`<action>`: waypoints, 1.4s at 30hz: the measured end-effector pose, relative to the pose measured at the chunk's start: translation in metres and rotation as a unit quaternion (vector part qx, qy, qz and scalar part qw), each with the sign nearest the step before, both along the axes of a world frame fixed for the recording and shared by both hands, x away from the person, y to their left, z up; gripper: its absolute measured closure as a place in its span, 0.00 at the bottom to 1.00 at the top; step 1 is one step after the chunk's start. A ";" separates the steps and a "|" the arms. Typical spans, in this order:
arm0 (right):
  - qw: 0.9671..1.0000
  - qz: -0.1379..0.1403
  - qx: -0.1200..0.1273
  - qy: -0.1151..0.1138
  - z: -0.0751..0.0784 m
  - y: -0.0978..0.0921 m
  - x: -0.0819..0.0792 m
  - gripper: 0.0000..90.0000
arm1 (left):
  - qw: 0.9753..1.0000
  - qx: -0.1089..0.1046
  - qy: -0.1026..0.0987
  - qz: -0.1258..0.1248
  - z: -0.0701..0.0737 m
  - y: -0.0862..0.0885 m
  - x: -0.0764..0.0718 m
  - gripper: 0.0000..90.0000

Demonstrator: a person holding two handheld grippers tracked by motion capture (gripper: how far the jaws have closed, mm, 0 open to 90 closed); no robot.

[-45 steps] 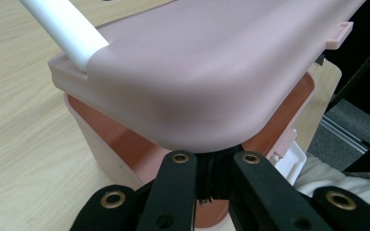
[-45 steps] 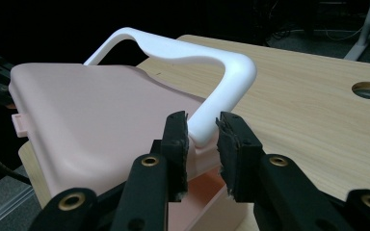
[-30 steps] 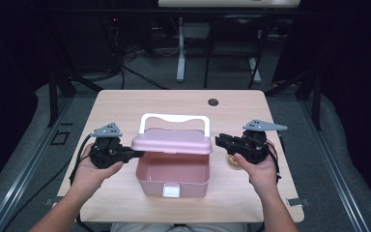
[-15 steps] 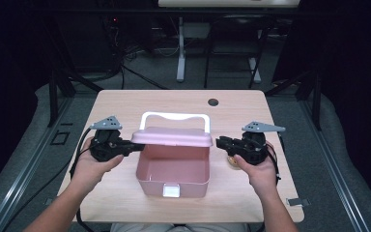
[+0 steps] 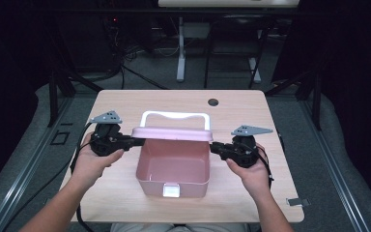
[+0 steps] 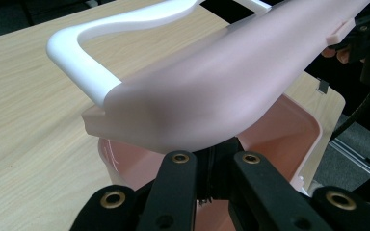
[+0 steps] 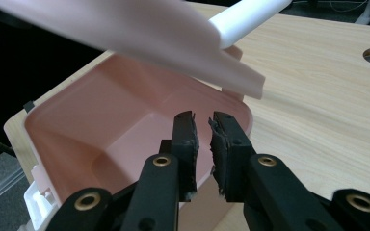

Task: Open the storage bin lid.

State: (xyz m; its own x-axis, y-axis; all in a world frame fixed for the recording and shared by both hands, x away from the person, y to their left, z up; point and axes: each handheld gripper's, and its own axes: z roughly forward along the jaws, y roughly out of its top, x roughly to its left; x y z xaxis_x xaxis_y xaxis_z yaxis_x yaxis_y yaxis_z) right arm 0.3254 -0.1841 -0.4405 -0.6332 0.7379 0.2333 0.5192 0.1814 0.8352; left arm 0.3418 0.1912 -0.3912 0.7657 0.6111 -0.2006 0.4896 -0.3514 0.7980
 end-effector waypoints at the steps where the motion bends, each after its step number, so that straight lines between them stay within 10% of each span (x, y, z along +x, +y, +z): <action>1: 1.000 0.000 0.000 0.002 -0.001 0.001 0.000 0.89 | 1.000 0.001 0.000 -0.001 0.001 0.000 0.001 1.00; 42: 0.998 -0.018 -0.060 0.028 -0.031 0.016 0.010 0.83 | 1.000 0.000 0.001 0.010 0.011 -0.003 0.014 1.00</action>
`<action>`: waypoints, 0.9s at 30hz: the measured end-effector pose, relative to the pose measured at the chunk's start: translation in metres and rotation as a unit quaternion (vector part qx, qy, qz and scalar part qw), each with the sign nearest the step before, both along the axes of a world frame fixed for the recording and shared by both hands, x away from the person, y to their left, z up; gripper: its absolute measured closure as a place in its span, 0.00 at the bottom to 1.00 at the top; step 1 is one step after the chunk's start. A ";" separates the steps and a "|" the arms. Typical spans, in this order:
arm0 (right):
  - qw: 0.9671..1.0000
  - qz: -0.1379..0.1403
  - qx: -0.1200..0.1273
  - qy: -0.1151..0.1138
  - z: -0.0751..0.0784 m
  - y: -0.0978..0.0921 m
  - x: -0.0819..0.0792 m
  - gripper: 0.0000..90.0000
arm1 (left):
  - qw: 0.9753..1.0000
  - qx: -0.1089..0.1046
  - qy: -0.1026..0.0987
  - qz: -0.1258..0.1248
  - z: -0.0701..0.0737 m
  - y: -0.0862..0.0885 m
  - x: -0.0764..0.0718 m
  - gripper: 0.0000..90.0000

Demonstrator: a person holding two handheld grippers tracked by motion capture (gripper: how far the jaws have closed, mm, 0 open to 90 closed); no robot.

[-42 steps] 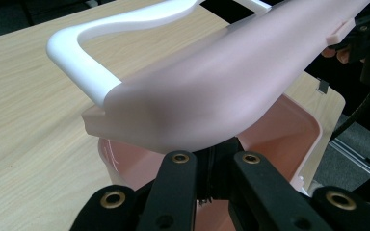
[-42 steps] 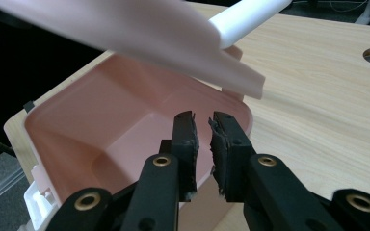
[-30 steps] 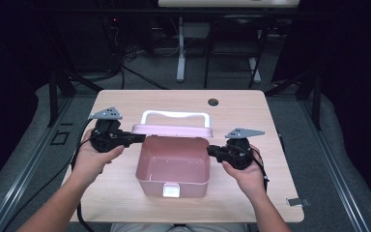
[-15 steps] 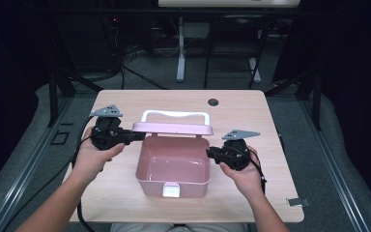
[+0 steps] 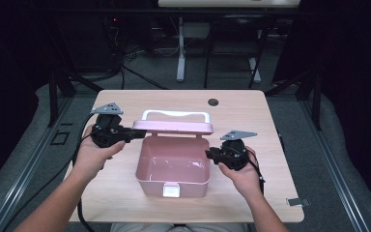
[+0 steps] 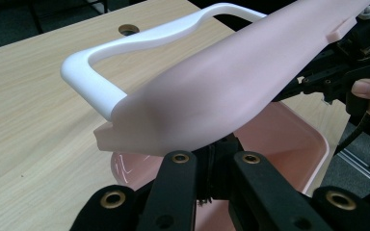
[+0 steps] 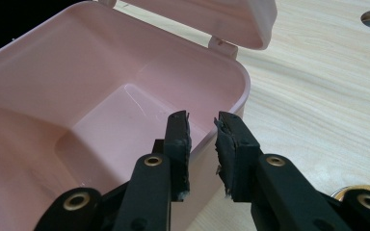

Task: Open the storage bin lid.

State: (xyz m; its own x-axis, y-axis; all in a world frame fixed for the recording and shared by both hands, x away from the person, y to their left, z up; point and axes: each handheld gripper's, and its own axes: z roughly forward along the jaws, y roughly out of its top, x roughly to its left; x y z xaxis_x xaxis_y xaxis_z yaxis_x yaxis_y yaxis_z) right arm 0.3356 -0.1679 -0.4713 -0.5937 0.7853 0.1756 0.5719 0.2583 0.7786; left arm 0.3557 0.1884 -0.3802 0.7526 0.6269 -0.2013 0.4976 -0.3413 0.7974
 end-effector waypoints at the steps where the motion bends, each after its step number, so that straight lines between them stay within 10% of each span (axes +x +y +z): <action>1: 1.000 0.000 0.001 0.000 0.000 0.000 0.000 0.83 | 1.000 0.000 0.000 0.001 0.000 0.000 0.000 1.00; 27: 1.000 -0.003 0.005 -0.006 -0.001 -0.002 0.004 0.86 | 1.000 0.000 -0.003 0.013 0.008 -0.004 0.011 1.00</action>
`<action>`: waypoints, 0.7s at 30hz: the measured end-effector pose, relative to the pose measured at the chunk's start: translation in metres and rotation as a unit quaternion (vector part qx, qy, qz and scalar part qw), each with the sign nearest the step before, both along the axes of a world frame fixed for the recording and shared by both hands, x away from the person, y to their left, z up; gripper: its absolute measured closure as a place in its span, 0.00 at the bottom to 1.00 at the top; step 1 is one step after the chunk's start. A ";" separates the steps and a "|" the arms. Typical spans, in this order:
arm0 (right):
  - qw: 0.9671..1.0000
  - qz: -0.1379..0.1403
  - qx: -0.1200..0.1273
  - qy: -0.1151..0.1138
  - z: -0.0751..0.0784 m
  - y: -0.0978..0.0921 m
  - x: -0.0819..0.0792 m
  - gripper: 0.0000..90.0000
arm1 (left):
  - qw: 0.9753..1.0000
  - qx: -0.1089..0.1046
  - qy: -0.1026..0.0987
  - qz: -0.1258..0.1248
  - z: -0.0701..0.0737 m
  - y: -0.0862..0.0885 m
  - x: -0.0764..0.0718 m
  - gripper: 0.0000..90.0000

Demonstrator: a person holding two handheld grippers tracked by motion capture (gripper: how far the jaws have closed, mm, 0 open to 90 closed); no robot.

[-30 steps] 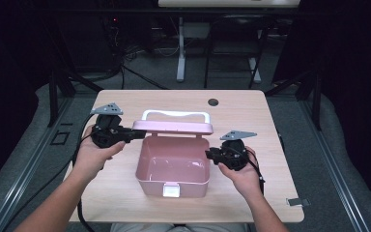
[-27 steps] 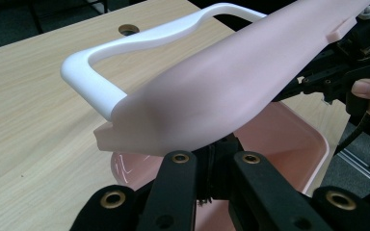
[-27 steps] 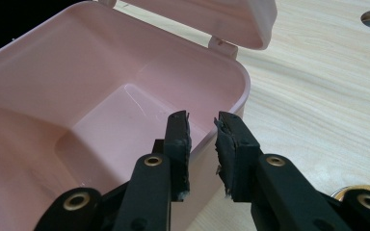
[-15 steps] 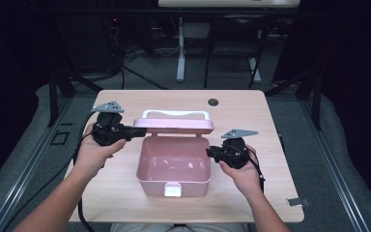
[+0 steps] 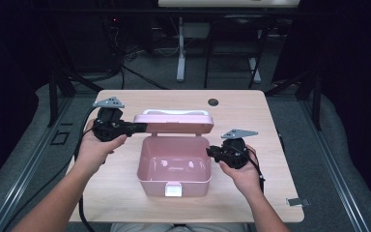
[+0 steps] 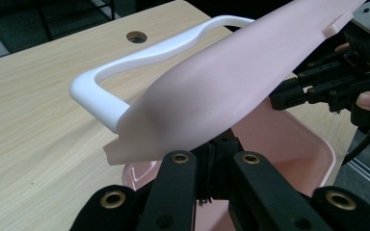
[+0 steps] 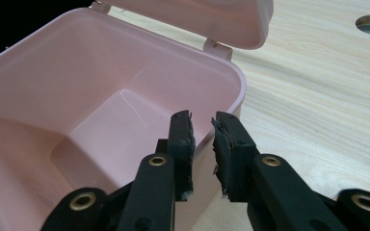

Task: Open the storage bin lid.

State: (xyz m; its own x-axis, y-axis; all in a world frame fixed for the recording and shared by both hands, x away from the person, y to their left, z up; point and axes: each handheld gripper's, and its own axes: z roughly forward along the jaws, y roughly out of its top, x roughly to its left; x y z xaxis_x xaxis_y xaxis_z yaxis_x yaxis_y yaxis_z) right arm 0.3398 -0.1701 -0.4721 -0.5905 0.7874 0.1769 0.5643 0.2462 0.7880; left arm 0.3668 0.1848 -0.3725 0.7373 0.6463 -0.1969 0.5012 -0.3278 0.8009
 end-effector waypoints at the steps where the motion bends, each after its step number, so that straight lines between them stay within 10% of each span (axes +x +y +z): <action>1: 1.000 0.000 -0.002 0.000 0.001 0.000 -0.001 0.86 | 1.000 0.000 0.000 0.000 0.000 0.000 0.001 1.00; 21: 1.000 0.001 -0.006 -0.006 0.001 0.001 -0.004 0.87 | 1.000 0.004 -0.001 0.007 0.004 -0.002 0.009 1.00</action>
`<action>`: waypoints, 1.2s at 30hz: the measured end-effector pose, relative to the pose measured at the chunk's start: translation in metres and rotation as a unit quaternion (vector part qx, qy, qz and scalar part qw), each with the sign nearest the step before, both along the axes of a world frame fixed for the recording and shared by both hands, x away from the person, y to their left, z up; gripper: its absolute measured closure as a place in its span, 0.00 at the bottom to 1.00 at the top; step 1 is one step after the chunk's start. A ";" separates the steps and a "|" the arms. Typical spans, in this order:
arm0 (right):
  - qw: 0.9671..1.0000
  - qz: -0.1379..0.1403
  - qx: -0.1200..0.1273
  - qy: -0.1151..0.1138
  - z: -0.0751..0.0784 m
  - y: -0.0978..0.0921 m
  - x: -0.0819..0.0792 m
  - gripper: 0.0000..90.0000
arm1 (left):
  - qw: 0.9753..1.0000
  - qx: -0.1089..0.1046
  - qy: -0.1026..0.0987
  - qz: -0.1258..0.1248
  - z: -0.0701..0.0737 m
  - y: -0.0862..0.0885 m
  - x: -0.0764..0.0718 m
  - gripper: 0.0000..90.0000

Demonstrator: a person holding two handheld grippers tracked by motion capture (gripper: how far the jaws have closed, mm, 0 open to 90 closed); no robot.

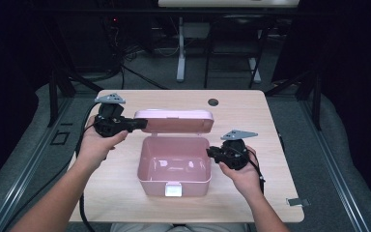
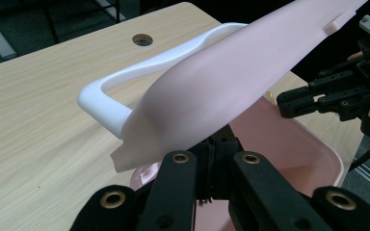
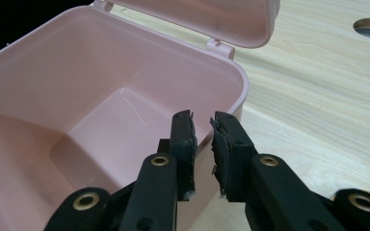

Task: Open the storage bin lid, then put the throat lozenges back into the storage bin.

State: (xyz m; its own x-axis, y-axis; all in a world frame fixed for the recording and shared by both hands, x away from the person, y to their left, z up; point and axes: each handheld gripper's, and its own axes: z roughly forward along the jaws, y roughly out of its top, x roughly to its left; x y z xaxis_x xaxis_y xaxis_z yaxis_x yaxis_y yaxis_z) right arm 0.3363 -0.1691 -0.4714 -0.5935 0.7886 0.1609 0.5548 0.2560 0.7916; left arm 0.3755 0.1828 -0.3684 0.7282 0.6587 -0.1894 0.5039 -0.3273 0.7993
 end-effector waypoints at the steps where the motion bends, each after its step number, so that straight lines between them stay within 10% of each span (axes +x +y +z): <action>1: 1.000 0.000 -0.001 0.000 0.000 0.000 0.000 0.87 | 1.000 0.000 0.000 0.000 0.000 0.000 0.000 1.00; 36: 1.000 -0.003 0.004 -0.004 -0.001 0.000 -0.001 0.87 | 1.000 -0.003 0.006 0.021 -0.001 0.004 0.015 1.00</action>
